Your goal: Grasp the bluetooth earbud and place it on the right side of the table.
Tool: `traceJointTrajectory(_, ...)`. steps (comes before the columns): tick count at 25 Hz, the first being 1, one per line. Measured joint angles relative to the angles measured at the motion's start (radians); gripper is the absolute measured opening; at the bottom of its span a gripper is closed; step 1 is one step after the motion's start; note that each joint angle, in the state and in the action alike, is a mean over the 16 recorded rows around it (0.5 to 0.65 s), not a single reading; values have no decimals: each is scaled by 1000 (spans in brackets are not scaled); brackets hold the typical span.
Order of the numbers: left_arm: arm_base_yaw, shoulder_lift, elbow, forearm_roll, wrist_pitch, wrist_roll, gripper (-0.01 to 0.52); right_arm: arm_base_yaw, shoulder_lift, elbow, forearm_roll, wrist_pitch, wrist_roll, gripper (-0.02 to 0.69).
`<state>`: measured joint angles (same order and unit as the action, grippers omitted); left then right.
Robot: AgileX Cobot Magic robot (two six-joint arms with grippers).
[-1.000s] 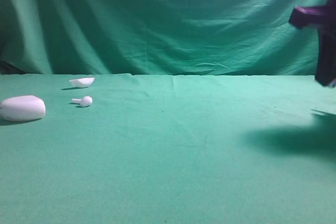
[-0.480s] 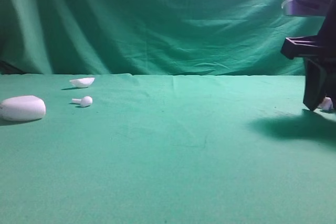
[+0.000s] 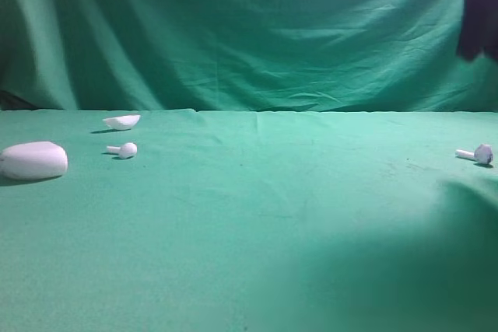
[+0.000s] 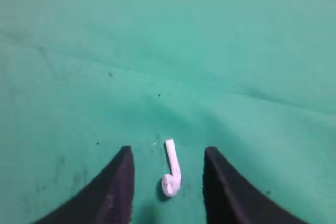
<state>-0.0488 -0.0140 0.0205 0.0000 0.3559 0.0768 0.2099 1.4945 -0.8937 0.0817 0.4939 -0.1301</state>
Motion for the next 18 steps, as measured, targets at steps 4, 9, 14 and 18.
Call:
traceJointTrajectory(4,0,0,0,0,0,0,0,0,-175,-8,15,78,0,138)
traceJointTrajectory(9,0,0,0,0,0,0,0,0,-423,2,44,187,0,50)
traceJointTrajectory(14,0,0,0,0,0,0,0,0,-671,53,78,261,1,41)
traceJointTrajectory(18,0,0,0,0,0,0,0,0,-849,114,99,292,9,47)
